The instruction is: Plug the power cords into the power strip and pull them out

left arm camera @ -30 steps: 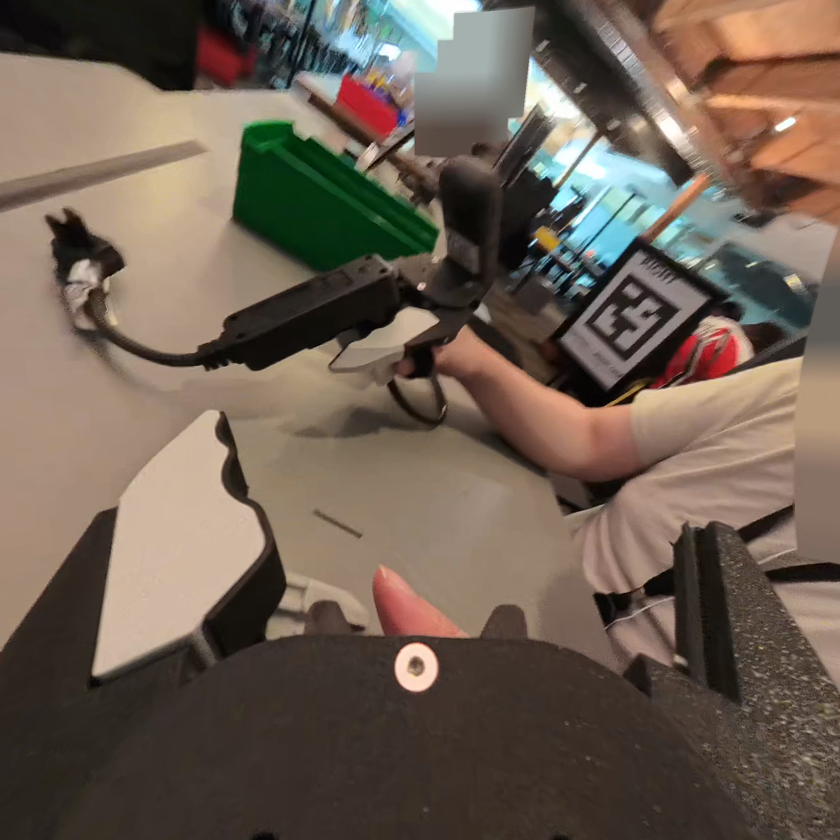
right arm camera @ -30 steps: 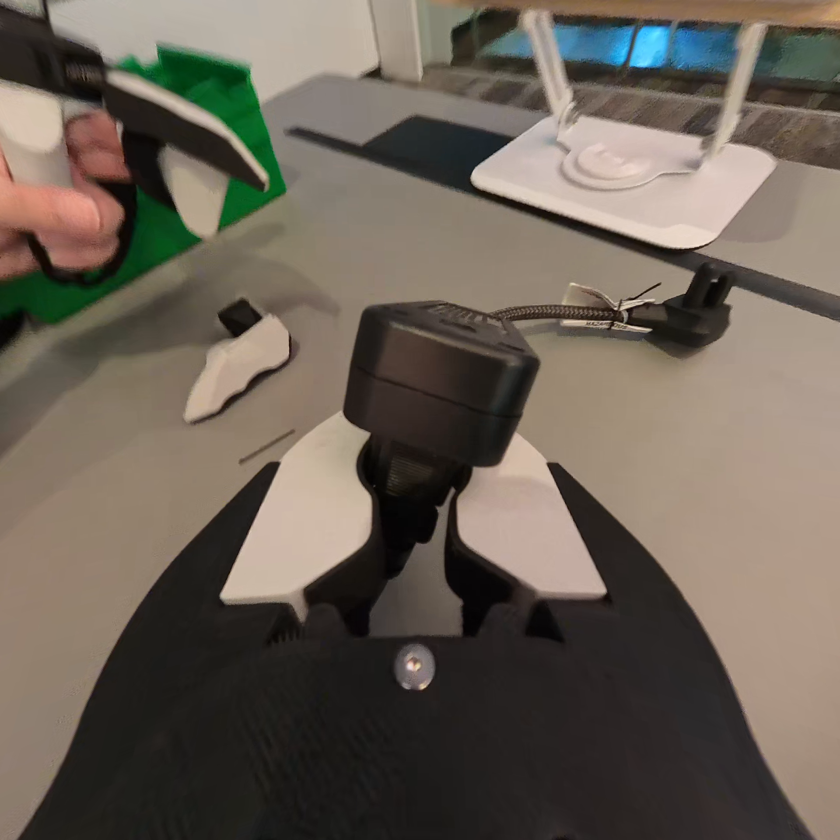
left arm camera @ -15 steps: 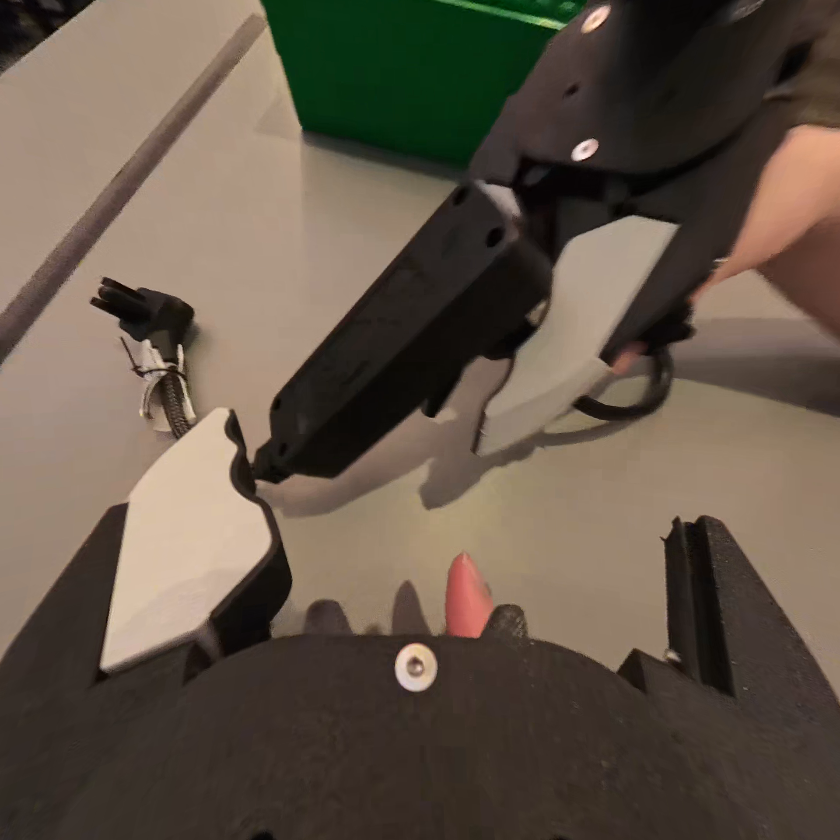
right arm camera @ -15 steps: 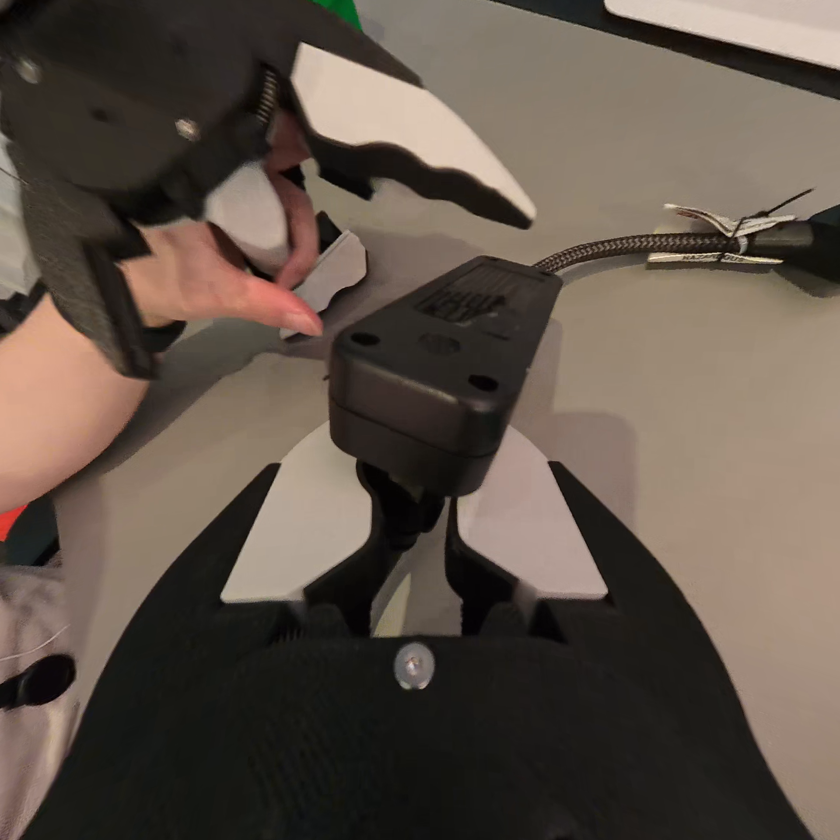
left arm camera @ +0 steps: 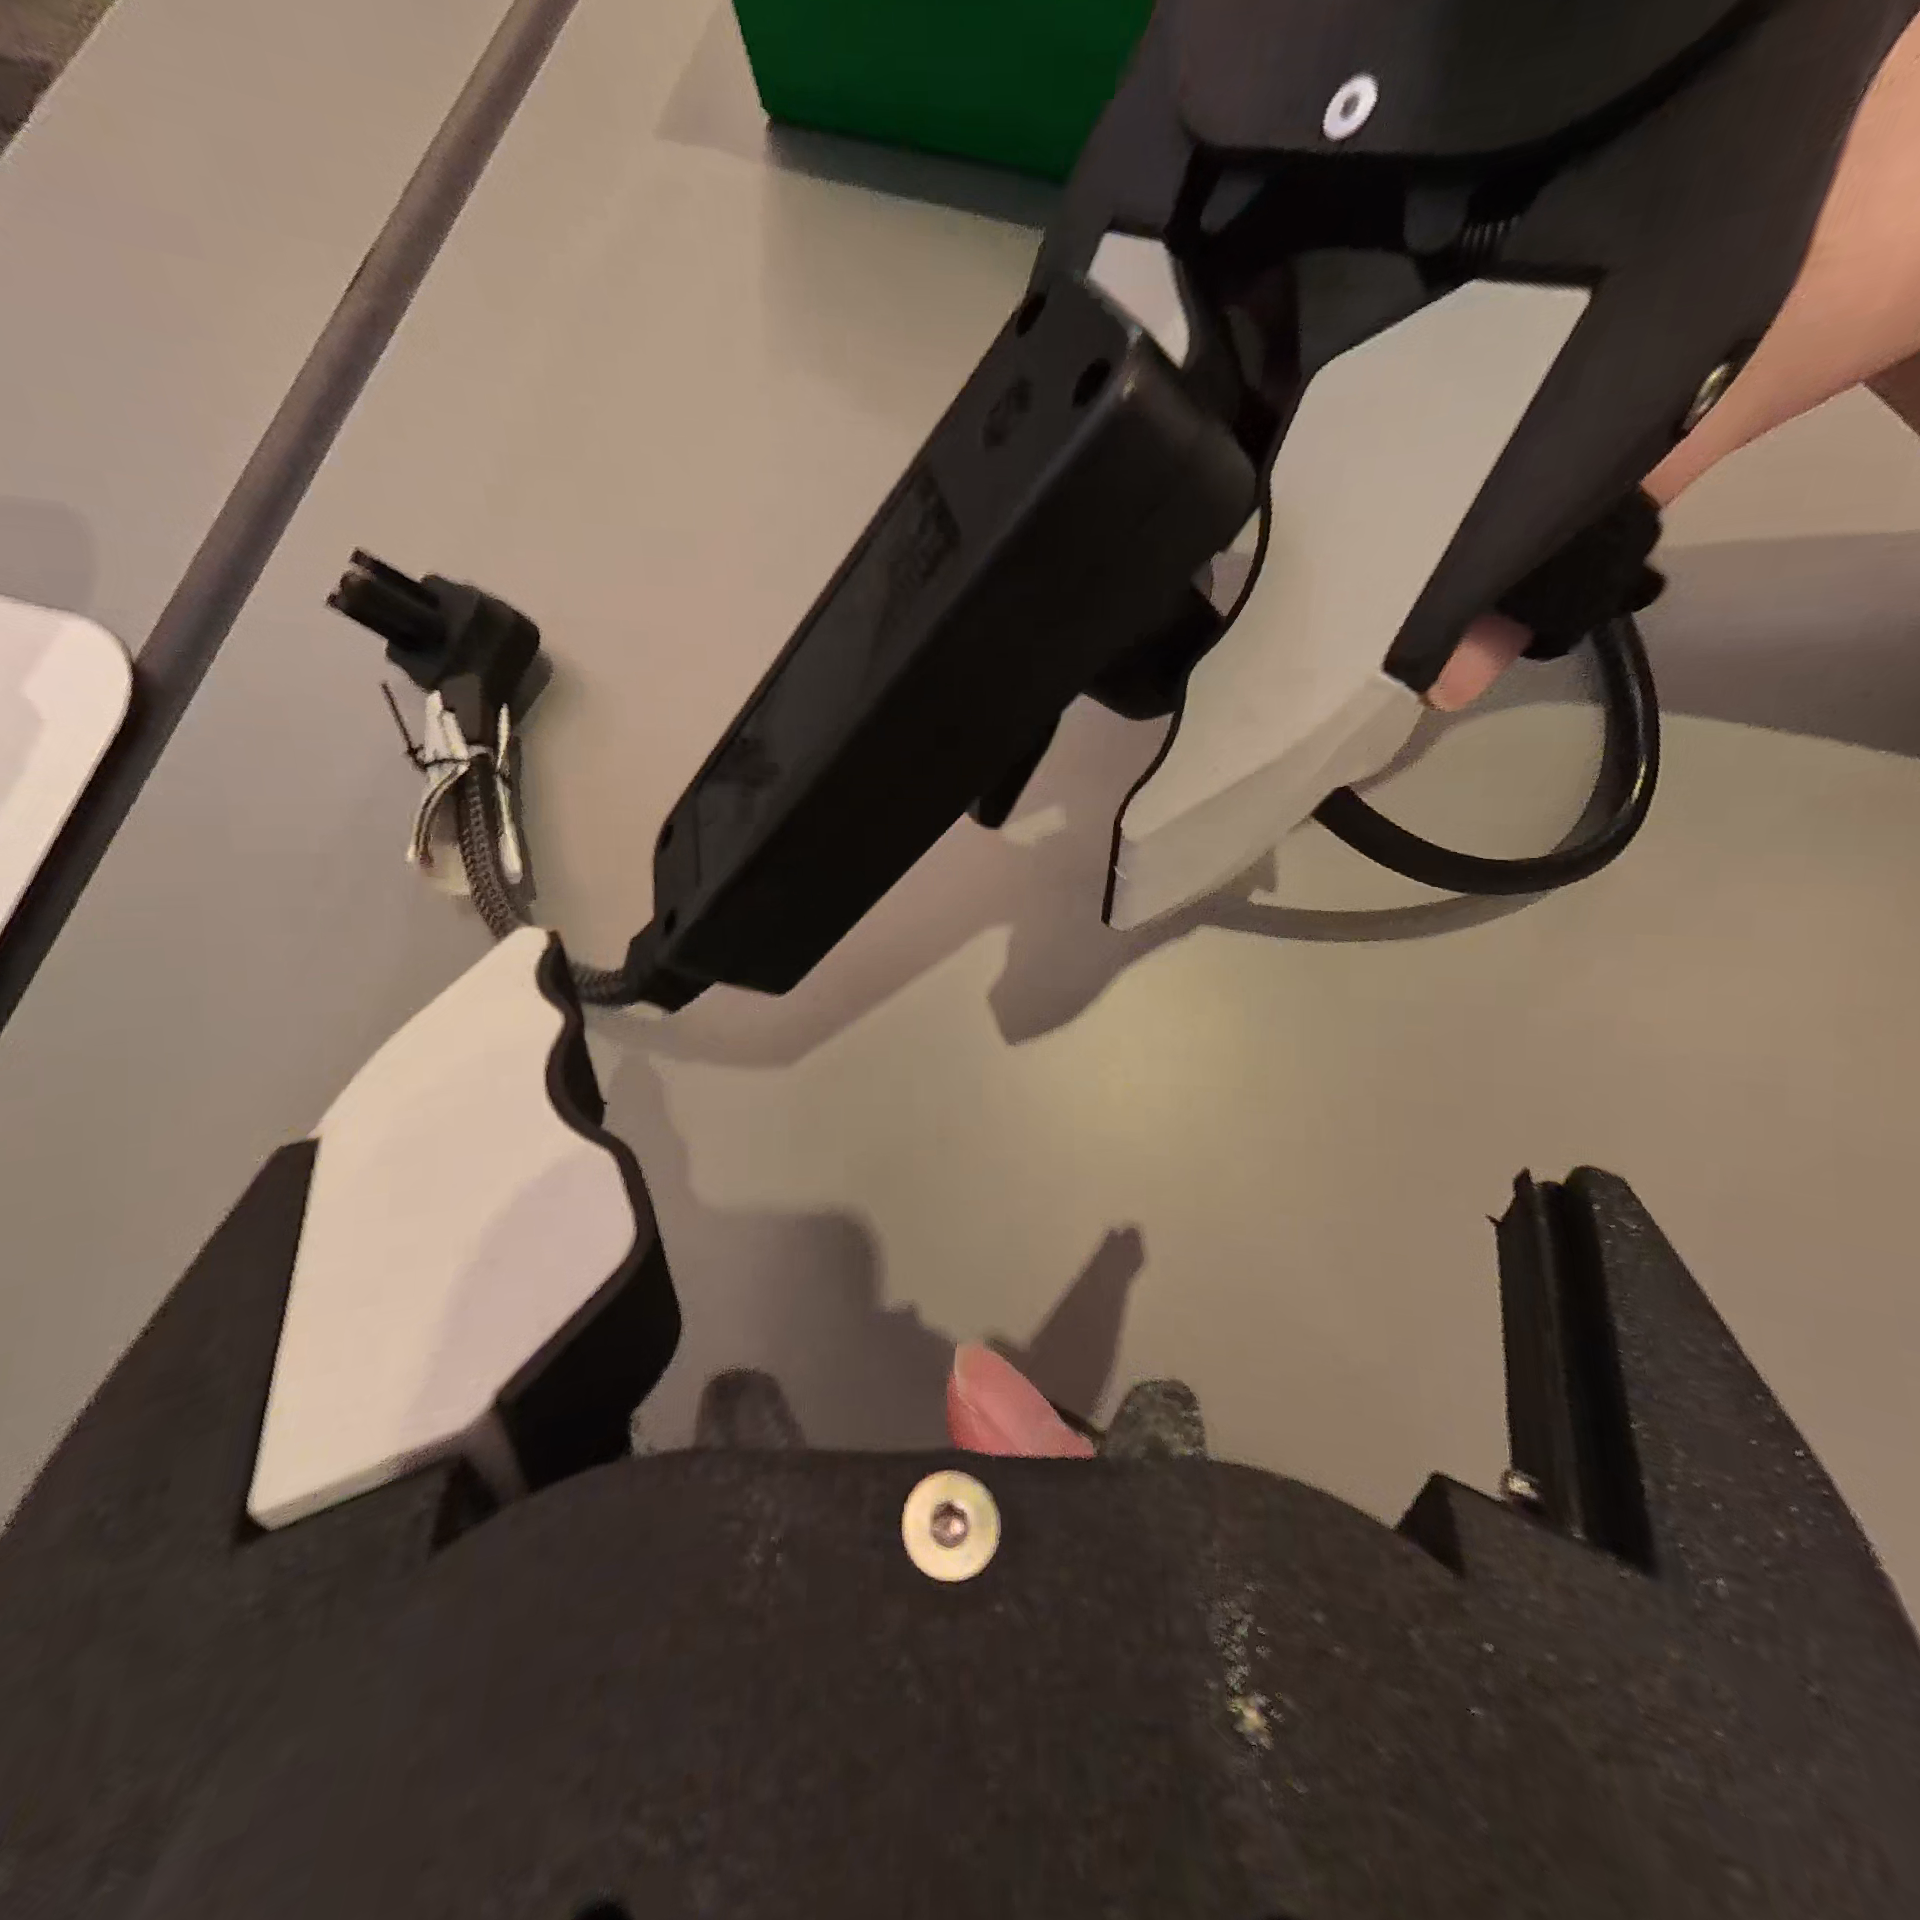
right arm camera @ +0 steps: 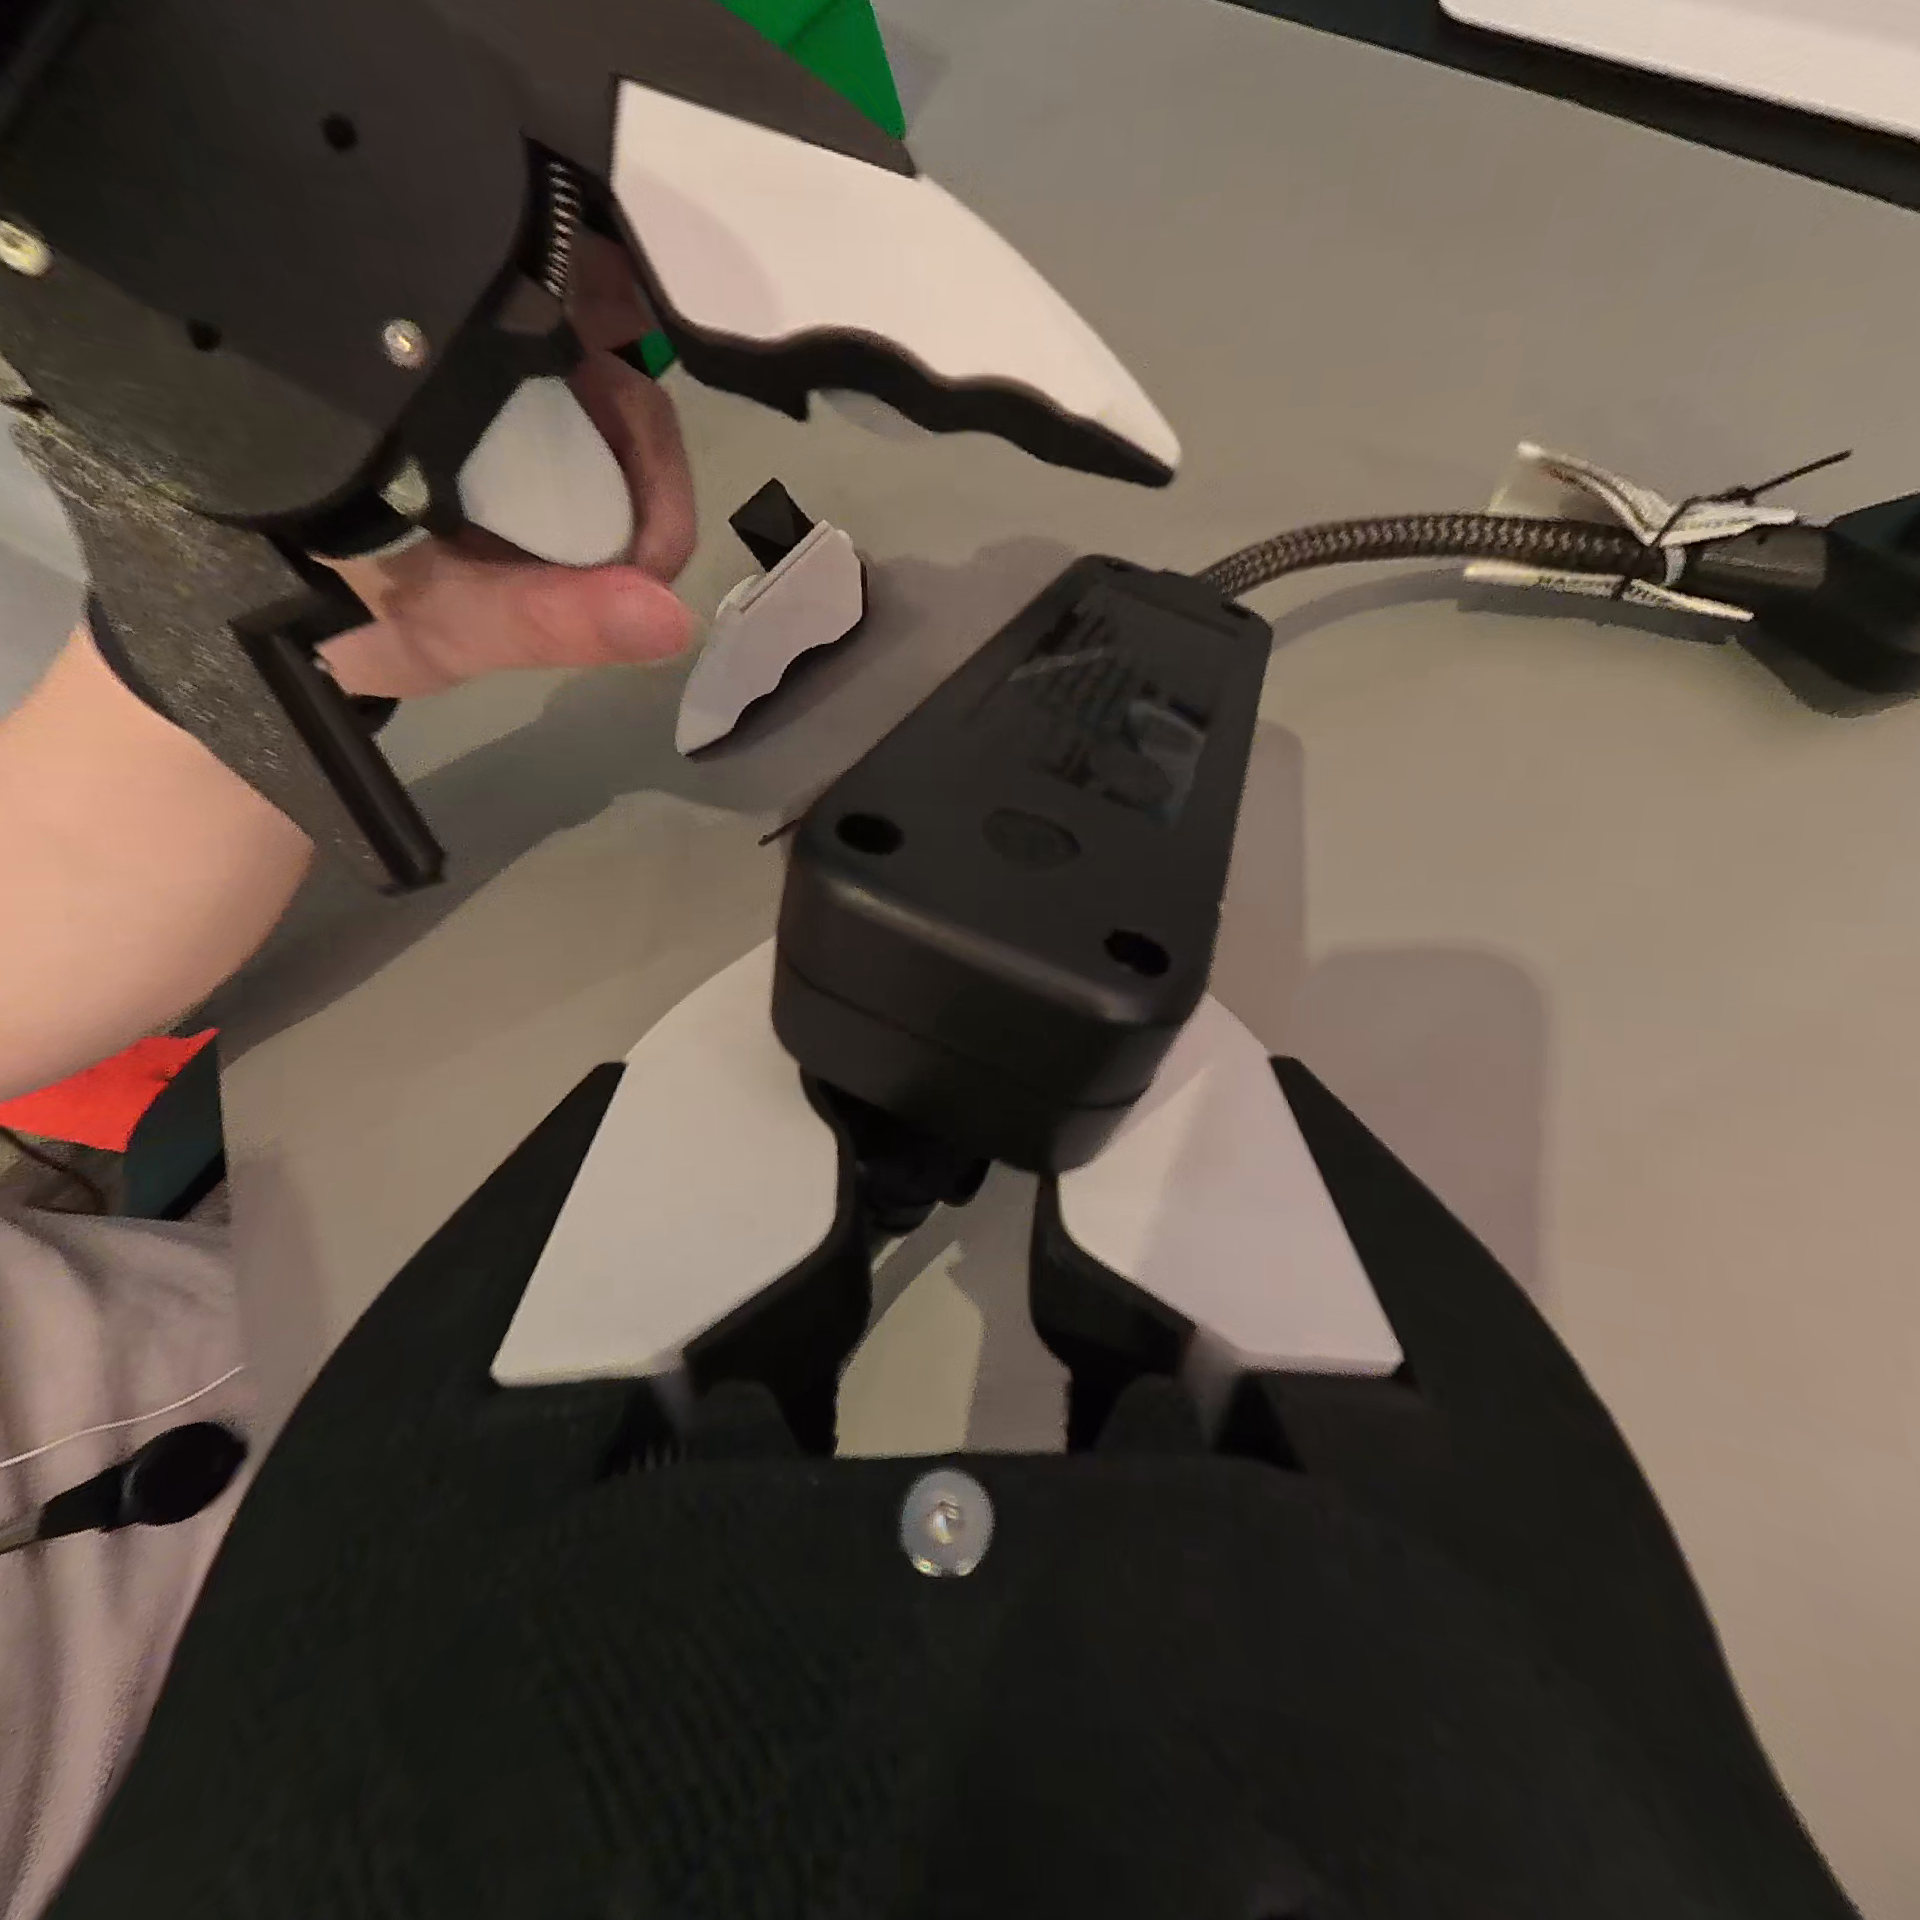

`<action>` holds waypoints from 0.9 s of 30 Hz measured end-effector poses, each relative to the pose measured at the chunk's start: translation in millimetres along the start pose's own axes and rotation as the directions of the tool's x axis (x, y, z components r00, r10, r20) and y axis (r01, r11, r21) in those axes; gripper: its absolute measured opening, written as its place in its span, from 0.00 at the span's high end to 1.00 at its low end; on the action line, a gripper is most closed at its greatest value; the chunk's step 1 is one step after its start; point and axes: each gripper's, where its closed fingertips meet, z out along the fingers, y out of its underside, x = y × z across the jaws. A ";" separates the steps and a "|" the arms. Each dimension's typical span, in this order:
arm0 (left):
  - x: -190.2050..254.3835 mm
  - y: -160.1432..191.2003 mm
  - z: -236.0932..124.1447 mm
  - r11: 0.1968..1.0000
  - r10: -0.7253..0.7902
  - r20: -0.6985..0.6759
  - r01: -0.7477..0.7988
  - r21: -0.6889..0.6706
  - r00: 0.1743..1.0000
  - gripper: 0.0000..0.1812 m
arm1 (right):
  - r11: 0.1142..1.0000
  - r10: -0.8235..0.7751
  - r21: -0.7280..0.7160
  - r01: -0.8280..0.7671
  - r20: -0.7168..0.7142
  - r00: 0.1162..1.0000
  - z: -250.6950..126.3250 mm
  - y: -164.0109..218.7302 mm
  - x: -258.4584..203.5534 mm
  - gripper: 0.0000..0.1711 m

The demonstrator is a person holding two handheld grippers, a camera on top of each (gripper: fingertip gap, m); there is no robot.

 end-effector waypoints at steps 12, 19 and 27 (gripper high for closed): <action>-8.5 26.6 -22.6 0.984 -0.147 0.088 0.155 -0.088 0.985 0.28 | 0.998 -0.068 -0.002 0.068 -0.128 0.990 4.7 4.9 41.9 0.68; -5.3 57.7 -28.5 0.951 -0.260 0.121 0.276 -0.139 0.958 0.28 | 0.983 0.157 0.121 -0.141 -0.137 0.978 -21.8 2.7 60.5 0.53; -25.7 98.3 -82.8 0.915 -0.286 0.492 0.386 -0.114 0.822 0.30 | 0.996 0.081 0.071 -0.051 -0.525 0.847 -55.3 18.1 96.4 0.51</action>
